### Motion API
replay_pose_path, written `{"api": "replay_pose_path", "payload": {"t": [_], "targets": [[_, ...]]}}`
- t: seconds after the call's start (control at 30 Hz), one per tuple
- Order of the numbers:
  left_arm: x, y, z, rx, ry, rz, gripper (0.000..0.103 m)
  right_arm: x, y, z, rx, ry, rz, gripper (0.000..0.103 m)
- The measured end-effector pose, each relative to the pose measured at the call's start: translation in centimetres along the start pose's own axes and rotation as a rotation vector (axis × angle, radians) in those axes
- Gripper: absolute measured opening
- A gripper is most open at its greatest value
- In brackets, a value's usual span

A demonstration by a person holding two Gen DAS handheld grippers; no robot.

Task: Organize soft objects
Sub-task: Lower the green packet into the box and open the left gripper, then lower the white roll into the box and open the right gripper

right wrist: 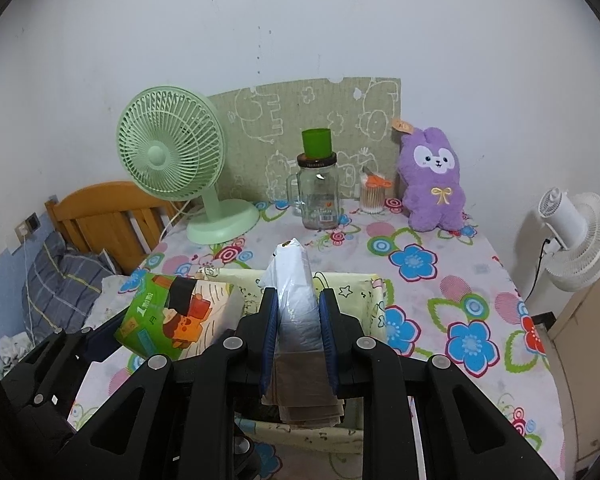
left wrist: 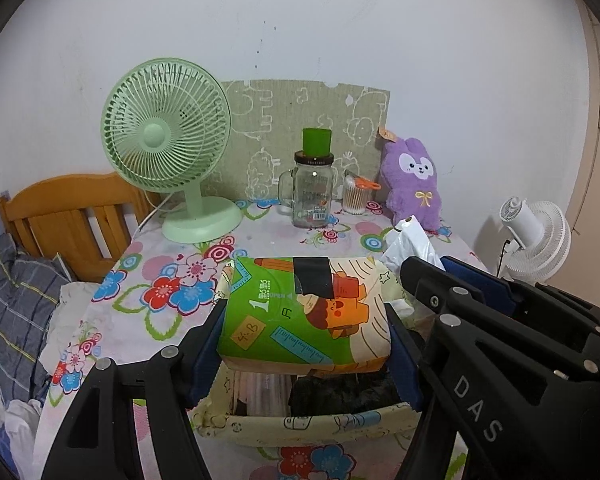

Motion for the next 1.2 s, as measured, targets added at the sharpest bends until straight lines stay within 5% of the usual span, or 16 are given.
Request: {"api": "replay_pose_path", "payload": {"t": [0.33,0.6,1.2], "targets": [[-3.0,0.4,-0.4,0.016,0.009,-0.067,0.075,-3.2,0.3,0.3,-0.013,-0.009,-0.062,0.023],[-3.6,0.8,-1.0,0.012,0.009,-0.078,0.093,-4.4,0.5,-0.1,-0.014,-0.027,-0.078,0.023],[-4.8,0.7,-3.3,0.027,-0.048,-0.119,0.094,-6.6,-0.1,-2.4,0.034,-0.084,-0.104,0.029]]}}
Point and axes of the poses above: each gripper's, at about its wrist camera, not at the fingertips, and x roughly against the way its jaws point, z to its right, y to its underside, the point moved 4 cm from there along -x, roughly the way its jaws point, and after that the axes turned 13 degrees about -z, right-handed, at the moved point
